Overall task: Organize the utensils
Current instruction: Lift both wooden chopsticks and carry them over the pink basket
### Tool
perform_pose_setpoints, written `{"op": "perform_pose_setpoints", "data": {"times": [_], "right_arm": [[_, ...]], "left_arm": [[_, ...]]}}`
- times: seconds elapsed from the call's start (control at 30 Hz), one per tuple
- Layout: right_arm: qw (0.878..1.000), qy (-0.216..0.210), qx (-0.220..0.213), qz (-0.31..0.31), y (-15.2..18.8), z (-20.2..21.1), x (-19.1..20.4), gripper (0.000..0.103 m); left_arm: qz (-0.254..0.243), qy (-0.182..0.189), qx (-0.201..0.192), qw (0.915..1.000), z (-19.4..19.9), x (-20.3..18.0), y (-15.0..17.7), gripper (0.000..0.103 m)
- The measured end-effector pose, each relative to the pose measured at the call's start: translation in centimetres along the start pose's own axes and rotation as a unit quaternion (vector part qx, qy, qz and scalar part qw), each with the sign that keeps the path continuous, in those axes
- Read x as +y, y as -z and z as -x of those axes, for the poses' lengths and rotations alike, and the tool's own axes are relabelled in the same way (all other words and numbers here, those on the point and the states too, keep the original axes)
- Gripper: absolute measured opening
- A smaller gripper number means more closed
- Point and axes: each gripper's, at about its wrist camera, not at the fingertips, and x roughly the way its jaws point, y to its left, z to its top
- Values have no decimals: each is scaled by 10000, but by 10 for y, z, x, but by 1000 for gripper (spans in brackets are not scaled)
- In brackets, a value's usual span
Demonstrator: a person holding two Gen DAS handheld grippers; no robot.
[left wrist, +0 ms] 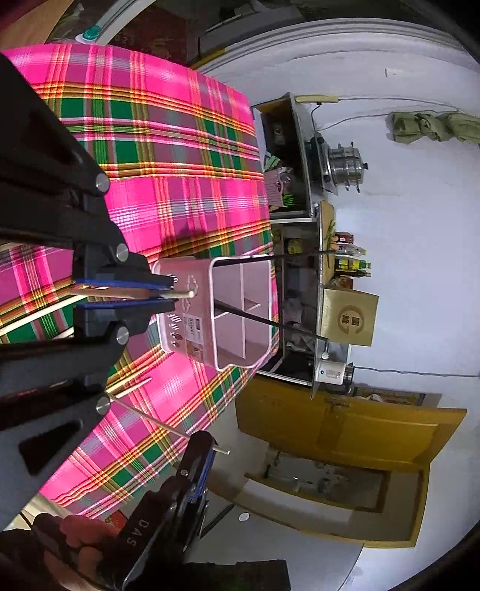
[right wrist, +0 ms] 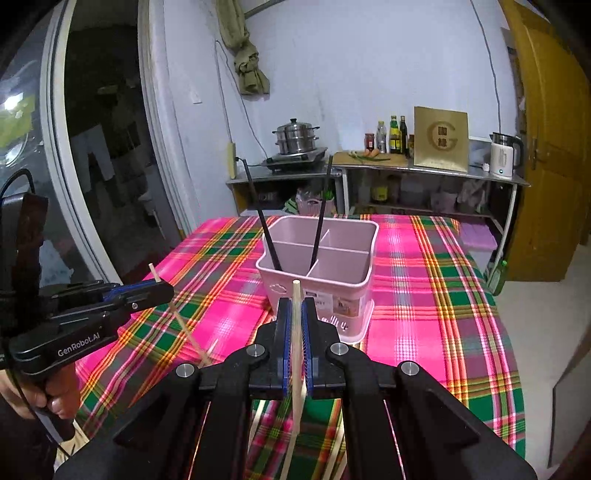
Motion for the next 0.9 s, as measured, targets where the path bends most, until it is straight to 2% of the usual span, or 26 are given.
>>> {"op": "perform_pose_setpoints", "data": {"times": [0.5,0.9], "right_arm": [[9996,-62,-240,100,-34,9,-5,5],[9982,-246,-535,-58,-85,1,-13,5]], "left_arm": [[-133,75,-152,9998,6,-3,-47,6],[-36,142,-439,9989,3,10,-102,6]]}}
